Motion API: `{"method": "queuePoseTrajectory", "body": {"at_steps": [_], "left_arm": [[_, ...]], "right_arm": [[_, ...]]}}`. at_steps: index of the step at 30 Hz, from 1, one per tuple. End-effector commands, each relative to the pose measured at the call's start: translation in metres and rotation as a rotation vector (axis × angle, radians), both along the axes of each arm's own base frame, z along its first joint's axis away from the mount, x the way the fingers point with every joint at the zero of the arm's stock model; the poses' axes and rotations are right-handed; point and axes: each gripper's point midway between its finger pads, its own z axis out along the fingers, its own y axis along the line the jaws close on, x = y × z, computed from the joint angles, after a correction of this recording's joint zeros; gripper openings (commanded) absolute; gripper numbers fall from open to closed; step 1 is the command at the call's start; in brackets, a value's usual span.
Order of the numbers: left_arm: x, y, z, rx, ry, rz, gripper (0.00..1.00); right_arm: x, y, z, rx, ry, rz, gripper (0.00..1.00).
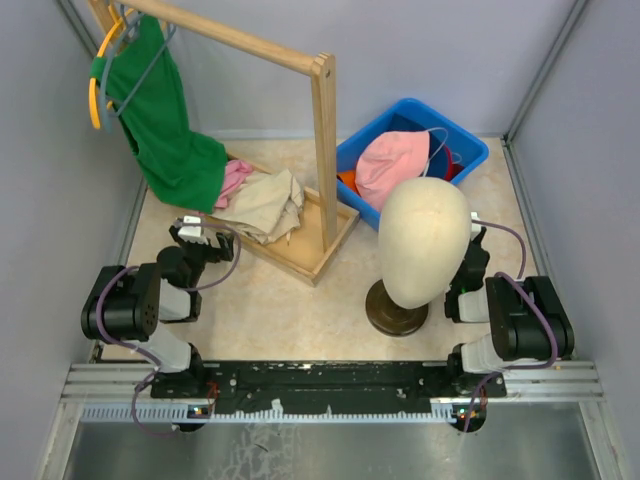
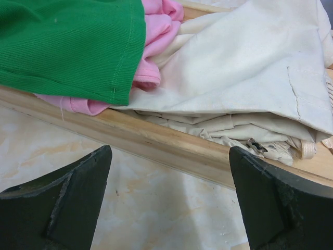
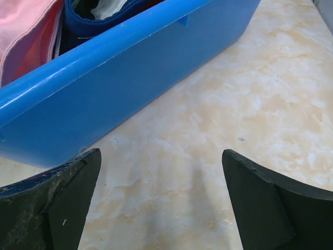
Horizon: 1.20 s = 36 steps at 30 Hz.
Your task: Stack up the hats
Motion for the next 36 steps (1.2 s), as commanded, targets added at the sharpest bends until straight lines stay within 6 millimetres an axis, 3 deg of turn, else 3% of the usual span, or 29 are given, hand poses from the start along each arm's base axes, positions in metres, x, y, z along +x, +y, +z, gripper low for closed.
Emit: {"method": "queuePoseTrajectory", "body": {"at_steps": [1, 5, 7, 12, 16, 20, 24, 28, 36], "left_arm": [[0.007, 0.0, 0.005, 0.008, -0.015, -0.001, 0.99], [0.008, 0.0, 0.006, 0.013, -0.017, 0.006, 0.99], [0.009, 0.005, 0.018, 0.0, -0.036, 0.041, 0.99], [0.035, 0.032, 0.048, -0.085, 0.1, 0.223, 1.0], [0.05, 0.018, 0.076, -0.128, 0.156, 0.152, 0.99], [0.066, 0.008, 0.09, -0.207, 0.228, 0.125, 0.99], [0.083, -0.007, 0.088, -0.25, 0.334, 0.054, 0.99], [0.092, -0.022, 0.101, -0.292, 0.341, -0.023, 0.99], [0.085, -0.025, 0.112, -0.281, 0.332, -0.043, 0.99]], "right_arm": [[0.008, -0.003, 0.022, -0.002, -0.082, -0.012, 0.99], [0.01, -0.009, 0.02, 0.011, -0.068, -0.04, 0.99], [0.009, -0.011, 0.027, 0.015, -0.087, -0.059, 0.99], [0.019, -0.02, 0.076, 0.04, -0.043, -0.127, 0.99], [0.015, -0.034, 0.117, 0.08, 0.043, -0.231, 0.99], [0.026, -0.027, 0.154, 0.117, 0.007, -0.198, 0.99], [0.053, -0.015, 0.166, 0.253, 0.146, -0.169, 0.99], [0.066, -0.003, 0.156, 0.47, 0.399, -0.177, 0.99], [0.031, 0.048, 0.152, 0.795, 0.74, -0.097, 0.88]]}}
